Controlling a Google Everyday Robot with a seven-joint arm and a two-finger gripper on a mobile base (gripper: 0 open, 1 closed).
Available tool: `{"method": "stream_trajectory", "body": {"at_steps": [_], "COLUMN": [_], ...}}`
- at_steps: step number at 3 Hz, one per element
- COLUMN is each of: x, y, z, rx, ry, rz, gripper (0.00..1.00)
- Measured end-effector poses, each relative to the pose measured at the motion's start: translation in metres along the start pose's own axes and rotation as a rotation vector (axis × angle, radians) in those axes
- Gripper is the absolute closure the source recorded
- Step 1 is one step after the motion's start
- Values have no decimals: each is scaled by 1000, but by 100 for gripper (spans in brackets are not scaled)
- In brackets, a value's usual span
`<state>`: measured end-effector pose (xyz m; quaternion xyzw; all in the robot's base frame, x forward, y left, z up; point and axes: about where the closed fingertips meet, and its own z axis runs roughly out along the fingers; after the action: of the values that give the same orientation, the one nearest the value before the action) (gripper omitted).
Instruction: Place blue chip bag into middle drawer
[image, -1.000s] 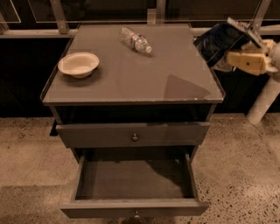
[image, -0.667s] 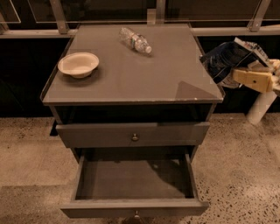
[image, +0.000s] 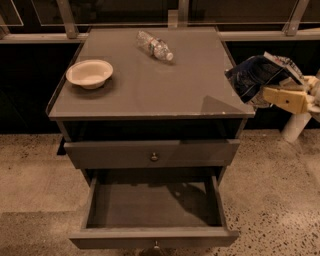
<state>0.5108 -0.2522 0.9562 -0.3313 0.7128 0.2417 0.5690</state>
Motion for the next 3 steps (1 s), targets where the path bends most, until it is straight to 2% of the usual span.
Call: {"method": "stream_trajectory", "body": {"at_steps": [1, 2, 3], "x": [32, 100, 162], "y": [25, 57, 93], "z": [-5, -8, 7], "rx": [25, 35, -21], "ry": [-18, -5, 39], "rz": [75, 253, 406], "gripper": [100, 100, 100]}}
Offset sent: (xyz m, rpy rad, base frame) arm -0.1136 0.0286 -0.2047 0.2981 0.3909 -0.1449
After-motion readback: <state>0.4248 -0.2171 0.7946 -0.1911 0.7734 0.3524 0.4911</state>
